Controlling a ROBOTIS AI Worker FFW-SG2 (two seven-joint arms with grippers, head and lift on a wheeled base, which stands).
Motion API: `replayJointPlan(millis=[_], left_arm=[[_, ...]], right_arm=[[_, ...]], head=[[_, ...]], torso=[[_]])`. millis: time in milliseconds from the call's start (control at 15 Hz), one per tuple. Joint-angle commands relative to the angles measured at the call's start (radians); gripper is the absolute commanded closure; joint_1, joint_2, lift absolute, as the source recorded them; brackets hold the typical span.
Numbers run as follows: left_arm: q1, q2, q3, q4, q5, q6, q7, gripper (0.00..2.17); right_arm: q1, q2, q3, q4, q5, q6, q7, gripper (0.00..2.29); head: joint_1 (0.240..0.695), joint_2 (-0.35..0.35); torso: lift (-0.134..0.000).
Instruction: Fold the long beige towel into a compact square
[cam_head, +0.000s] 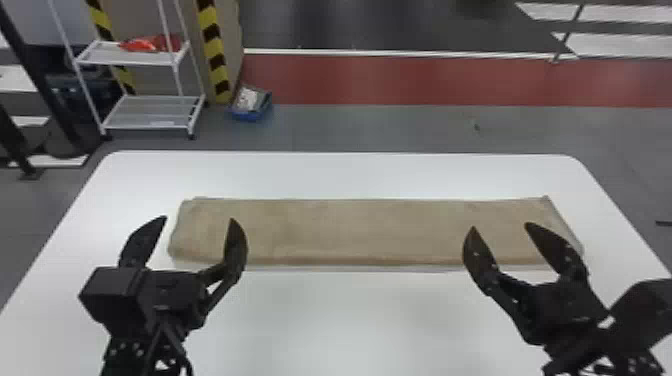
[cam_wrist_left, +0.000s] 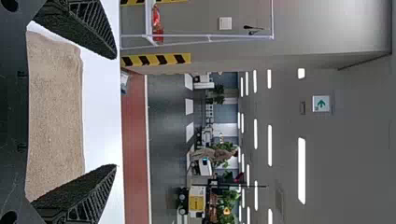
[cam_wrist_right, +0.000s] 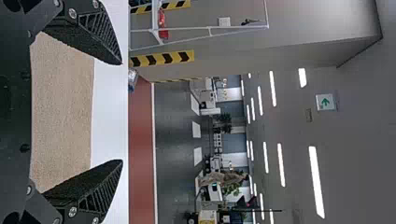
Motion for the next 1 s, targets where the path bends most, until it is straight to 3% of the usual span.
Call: replayJointPlan(millis=[0, 267, 600, 933], left_arm=[[0.002, 0.0, -0.002, -0.004, -0.002, 0.0, 0.0, 0.04], [-0.026, 0.0, 0.003, 0.025, 0.003, 0.003, -0.003, 0.04], [-0.212, 0.002, 0.031, 0.191, 0.044, 0.064, -0.031, 0.04], [-0.41, 0.011, 0.115, 0.394, 0.103, 0.175, -0.155, 0.2]], right_arm=[[0.002, 0.0, 0.0, -0.004, 0.0, 0.0, 0.001, 0.14], [-0.009, 0.0, 0.0, 0.011, 0.0, 0.0, -0.001, 0.14], [-0.035, 0.0, 0.002, 0.031, 0.01, 0.025, -0.003, 0.14], [-0.035, 0.005, -0.003, 0.033, 0.024, 0.04, -0.003, 0.14]], head=[[0.695, -0.032], [0.695, -0.032], [0.695, -0.023], [0.695, 0.001]], torso=[[-0.119], [-0.119], [-0.119], [-0.119]])
